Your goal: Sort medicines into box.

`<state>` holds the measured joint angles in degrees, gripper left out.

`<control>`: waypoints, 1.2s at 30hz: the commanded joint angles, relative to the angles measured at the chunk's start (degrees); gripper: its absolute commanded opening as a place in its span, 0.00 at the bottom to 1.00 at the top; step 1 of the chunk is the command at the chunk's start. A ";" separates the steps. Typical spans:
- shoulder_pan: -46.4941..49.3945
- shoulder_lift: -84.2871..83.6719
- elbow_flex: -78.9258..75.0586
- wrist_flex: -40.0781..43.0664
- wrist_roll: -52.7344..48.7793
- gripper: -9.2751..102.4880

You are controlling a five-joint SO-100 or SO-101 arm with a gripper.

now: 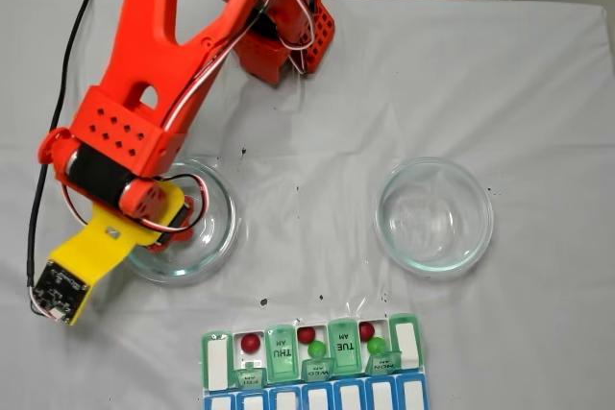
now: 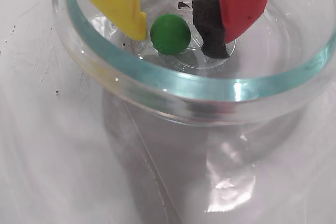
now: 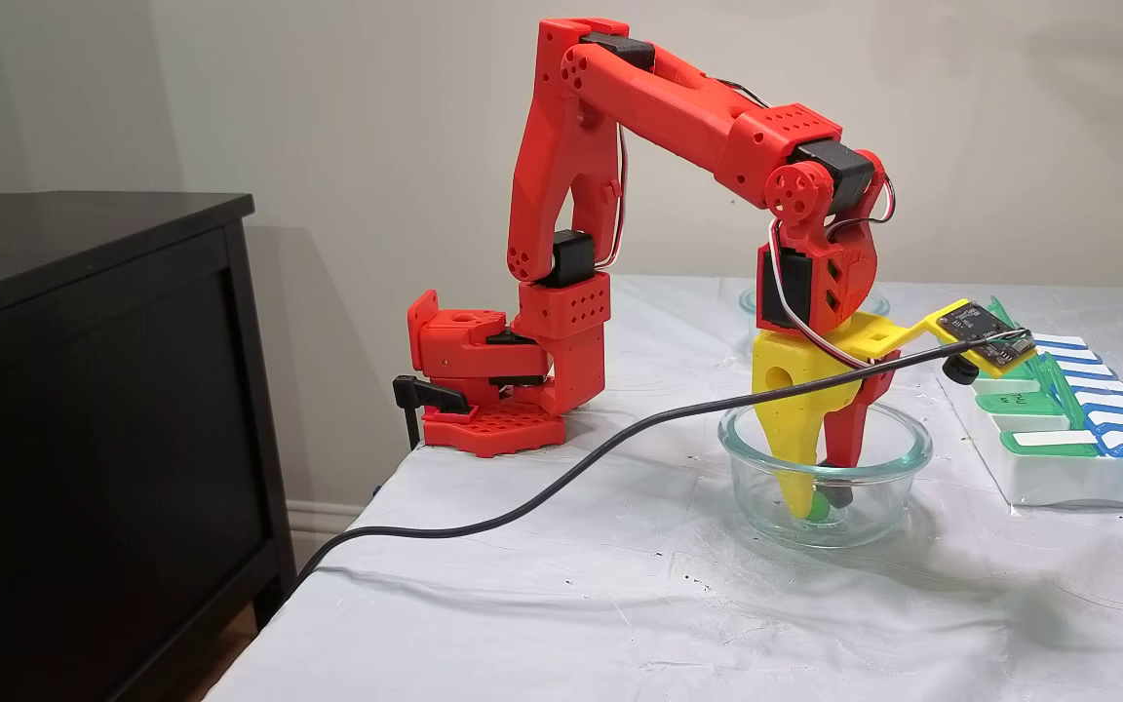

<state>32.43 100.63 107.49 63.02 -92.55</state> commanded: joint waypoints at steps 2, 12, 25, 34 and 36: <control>0.62 4.13 0.62 -2.37 0.00 0.24; 0.18 5.80 3.69 -5.27 0.18 0.23; -0.88 7.29 5.98 -6.50 2.02 0.08; -2.81 11.25 7.38 -4.39 4.48 0.08; -4.75 16.08 9.23 -4.04 6.94 0.08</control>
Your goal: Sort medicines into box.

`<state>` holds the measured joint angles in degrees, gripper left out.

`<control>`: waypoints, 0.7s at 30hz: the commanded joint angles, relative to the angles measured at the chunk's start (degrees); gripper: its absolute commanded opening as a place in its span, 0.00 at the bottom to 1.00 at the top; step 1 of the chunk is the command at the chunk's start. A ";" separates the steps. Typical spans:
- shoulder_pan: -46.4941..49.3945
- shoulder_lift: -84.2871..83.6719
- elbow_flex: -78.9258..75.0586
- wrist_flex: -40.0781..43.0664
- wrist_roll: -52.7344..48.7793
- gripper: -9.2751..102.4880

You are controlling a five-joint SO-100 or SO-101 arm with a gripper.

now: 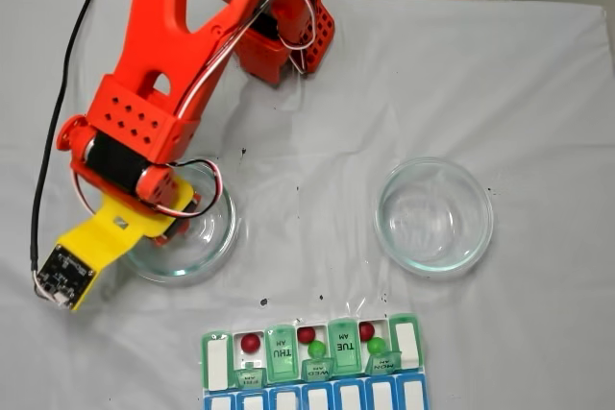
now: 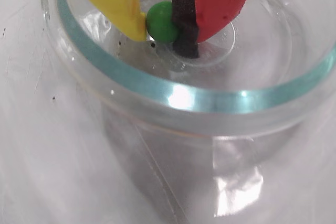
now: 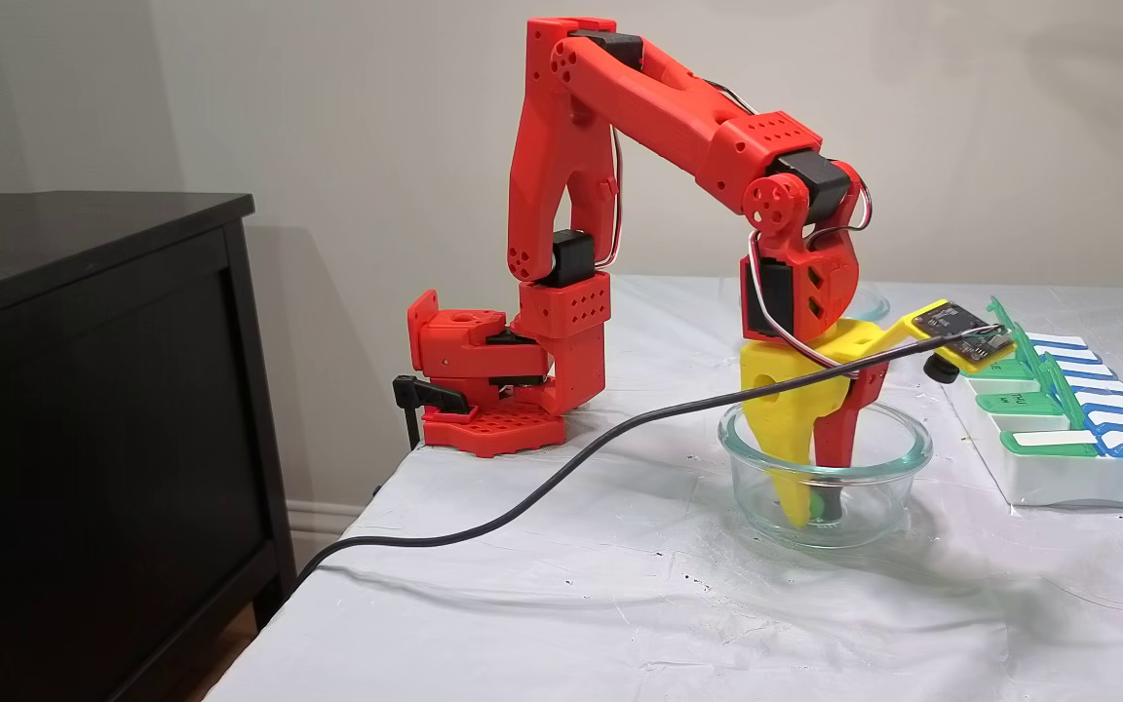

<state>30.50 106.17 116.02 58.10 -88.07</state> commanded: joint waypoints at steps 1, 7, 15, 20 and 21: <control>-3.96 14.24 2.02 0.53 4.75 0.08; -9.67 29.18 3.16 0.62 14.77 0.08; -14.33 43.42 14.06 -17.84 39.55 0.08; -19.07 37.09 15.82 -23.03 46.58 0.08; -20.13 34.98 15.12 -24.26 48.25 0.08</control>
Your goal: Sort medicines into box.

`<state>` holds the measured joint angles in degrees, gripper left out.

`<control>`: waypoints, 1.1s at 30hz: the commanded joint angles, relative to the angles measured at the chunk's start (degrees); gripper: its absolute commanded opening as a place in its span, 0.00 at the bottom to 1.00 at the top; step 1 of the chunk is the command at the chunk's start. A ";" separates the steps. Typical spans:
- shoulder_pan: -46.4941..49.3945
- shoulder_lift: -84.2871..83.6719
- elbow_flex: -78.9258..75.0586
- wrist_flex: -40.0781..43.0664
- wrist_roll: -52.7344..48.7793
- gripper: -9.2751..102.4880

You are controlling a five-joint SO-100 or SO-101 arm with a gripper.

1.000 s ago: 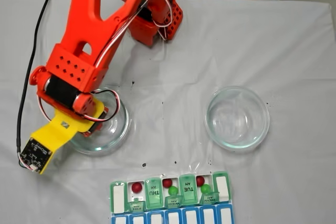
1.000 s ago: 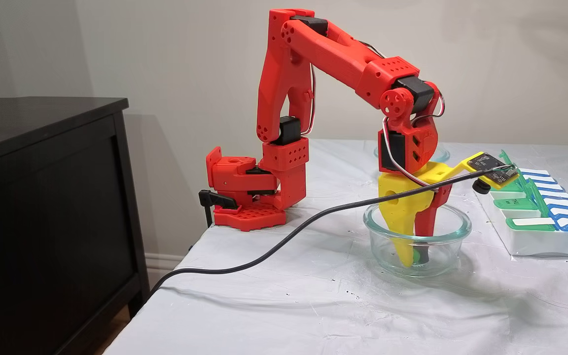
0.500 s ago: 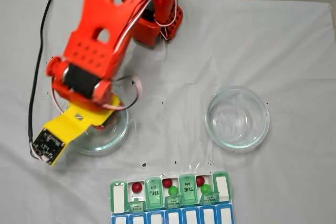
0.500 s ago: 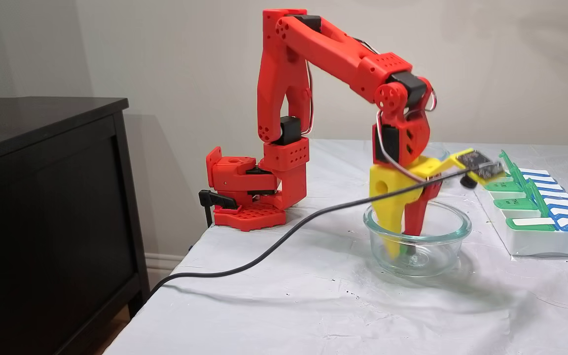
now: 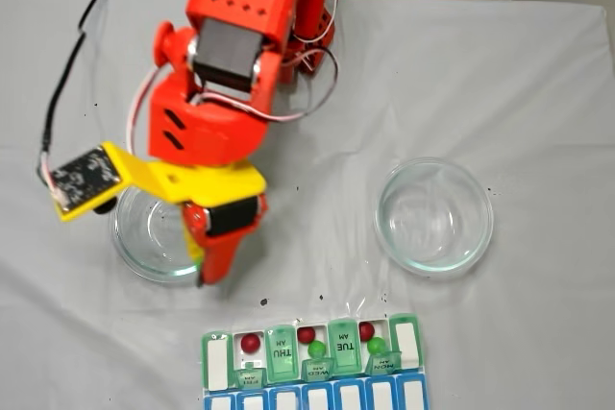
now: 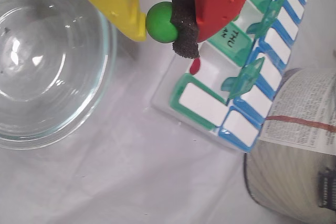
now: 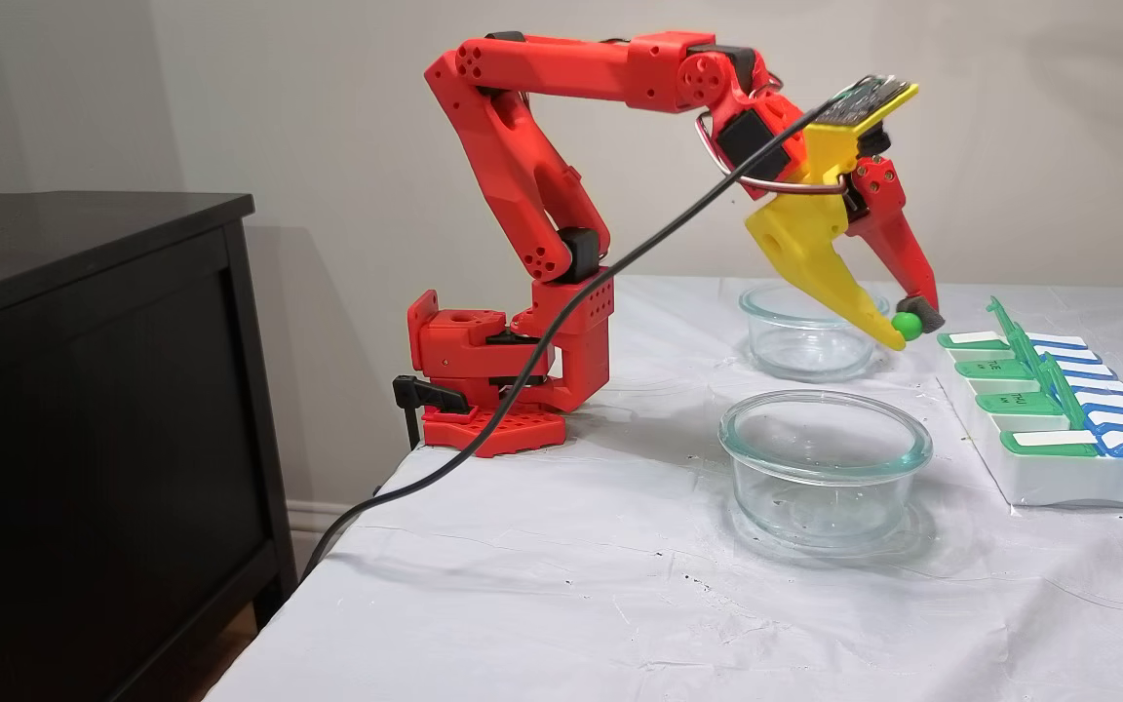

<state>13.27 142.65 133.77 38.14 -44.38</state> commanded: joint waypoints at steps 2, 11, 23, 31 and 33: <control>-3.60 -5.36 -5.01 -5.63 7.12 0.08; -5.98 -17.75 -12.30 -9.84 8.70 0.08; -6.15 -26.10 -20.48 -8.96 9.05 0.08; -6.24 -30.06 -24.17 -8.53 9.14 0.08; -6.59 -29.62 -23.29 -8.53 8.44 0.08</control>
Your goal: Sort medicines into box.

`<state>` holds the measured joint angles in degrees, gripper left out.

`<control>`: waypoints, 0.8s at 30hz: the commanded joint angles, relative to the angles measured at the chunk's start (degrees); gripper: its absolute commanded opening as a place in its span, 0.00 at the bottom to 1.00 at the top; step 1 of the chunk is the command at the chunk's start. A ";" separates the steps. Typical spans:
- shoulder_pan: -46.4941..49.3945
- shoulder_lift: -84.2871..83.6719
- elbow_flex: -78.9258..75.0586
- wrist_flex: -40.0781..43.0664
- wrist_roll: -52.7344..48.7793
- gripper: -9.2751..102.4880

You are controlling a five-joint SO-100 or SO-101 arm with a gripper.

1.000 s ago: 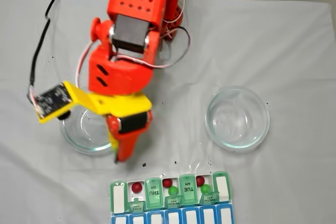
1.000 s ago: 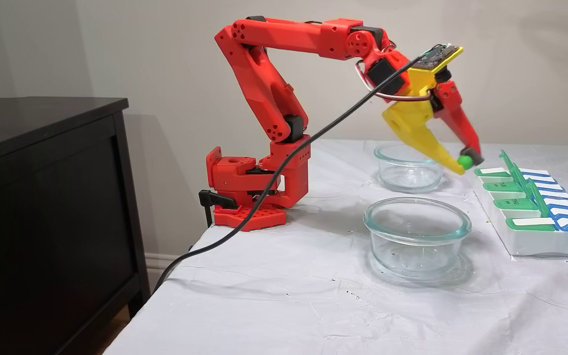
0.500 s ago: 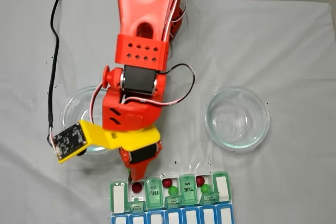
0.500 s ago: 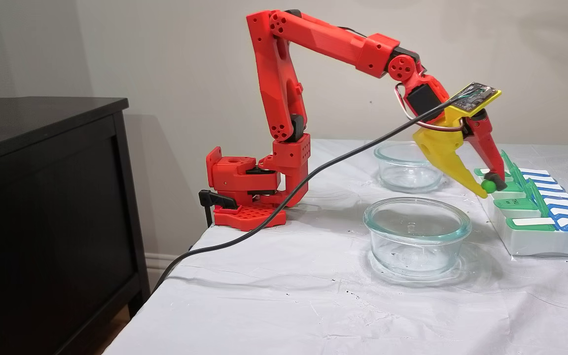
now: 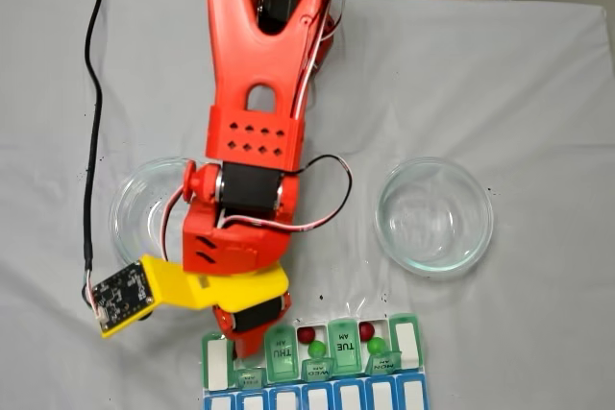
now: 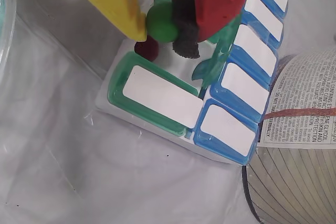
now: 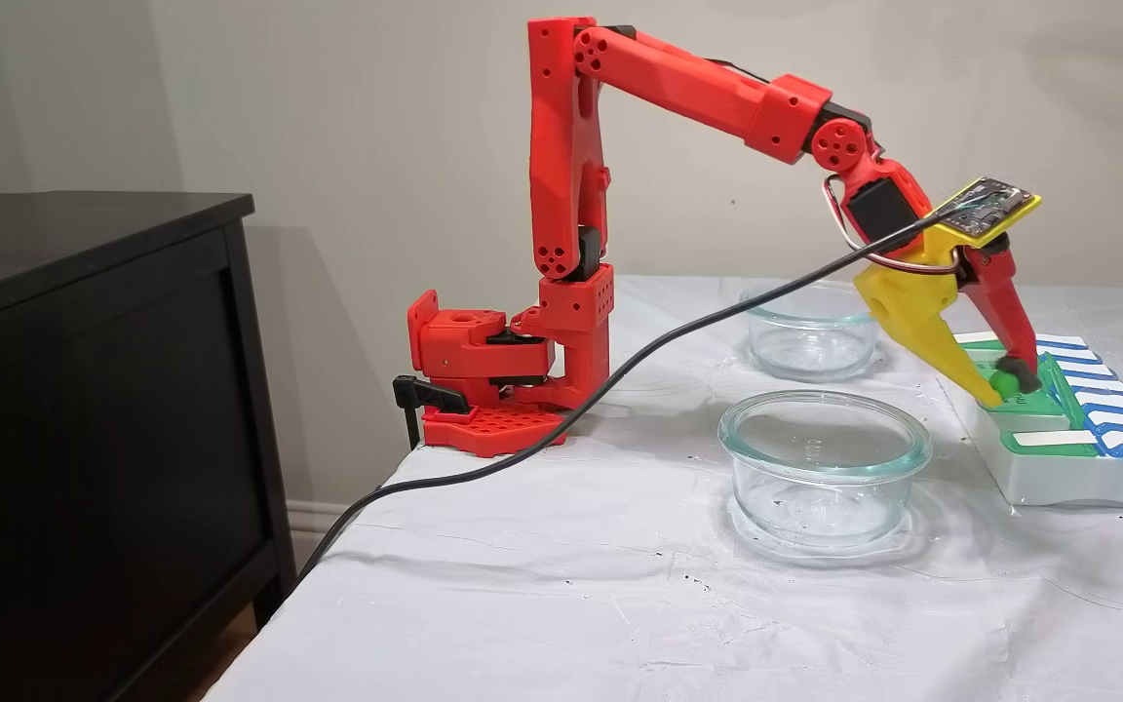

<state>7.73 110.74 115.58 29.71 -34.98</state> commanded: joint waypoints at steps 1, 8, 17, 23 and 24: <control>-1.14 2.37 -4.83 -0.09 -0.79 0.08; -1.32 1.41 -4.31 -2.37 -0.44 0.08; -1.93 -0.09 -4.57 -2.99 -0.35 0.08; -2.02 -0.62 -4.48 -4.22 0.09 0.08; -1.93 -0.62 -4.39 -4.57 0.26 0.08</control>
<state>7.03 108.19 115.58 26.81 -35.33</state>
